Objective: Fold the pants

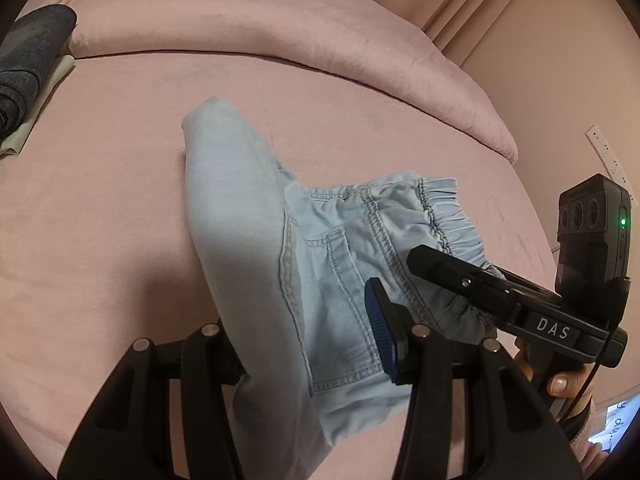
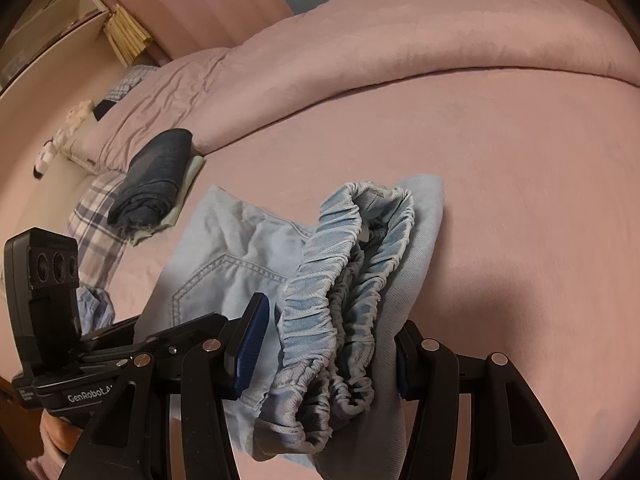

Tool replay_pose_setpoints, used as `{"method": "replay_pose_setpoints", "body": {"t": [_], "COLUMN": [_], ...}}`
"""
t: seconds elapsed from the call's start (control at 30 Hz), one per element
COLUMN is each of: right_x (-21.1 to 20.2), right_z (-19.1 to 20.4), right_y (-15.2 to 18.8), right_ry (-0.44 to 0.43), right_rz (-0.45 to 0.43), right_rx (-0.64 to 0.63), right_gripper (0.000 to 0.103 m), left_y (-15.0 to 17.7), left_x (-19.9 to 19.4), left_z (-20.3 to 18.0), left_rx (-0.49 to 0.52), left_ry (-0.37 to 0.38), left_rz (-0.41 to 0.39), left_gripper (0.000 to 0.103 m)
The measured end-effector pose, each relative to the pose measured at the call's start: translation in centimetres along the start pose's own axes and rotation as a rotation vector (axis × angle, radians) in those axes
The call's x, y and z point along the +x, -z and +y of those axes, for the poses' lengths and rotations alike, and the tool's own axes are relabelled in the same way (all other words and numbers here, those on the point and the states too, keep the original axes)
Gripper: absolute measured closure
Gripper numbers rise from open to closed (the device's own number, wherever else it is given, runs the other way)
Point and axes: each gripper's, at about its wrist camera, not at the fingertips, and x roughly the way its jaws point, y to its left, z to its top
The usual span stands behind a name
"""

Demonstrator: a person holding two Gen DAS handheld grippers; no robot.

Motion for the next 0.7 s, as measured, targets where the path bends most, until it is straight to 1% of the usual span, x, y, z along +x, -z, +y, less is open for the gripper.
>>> {"method": "replay_pose_setpoints", "body": {"t": [0.17, 0.7], "right_x": [0.3, 1.0], "right_z": [-0.3, -1.5], "right_y": [0.0, 0.2], "right_ry": [0.005, 0.019], "right_rz": [0.008, 0.036], "right_rx": [0.011, 0.042], "right_gripper": [0.047, 0.047], "left_y": [0.0, -0.1], "left_x": [0.4, 1.7], "left_z": [0.5, 1.5], "left_rx": [0.001, -0.011], "left_ry": [-0.025, -0.063], "left_rz": [0.013, 0.045], "left_gripper": [0.054, 0.054]}}
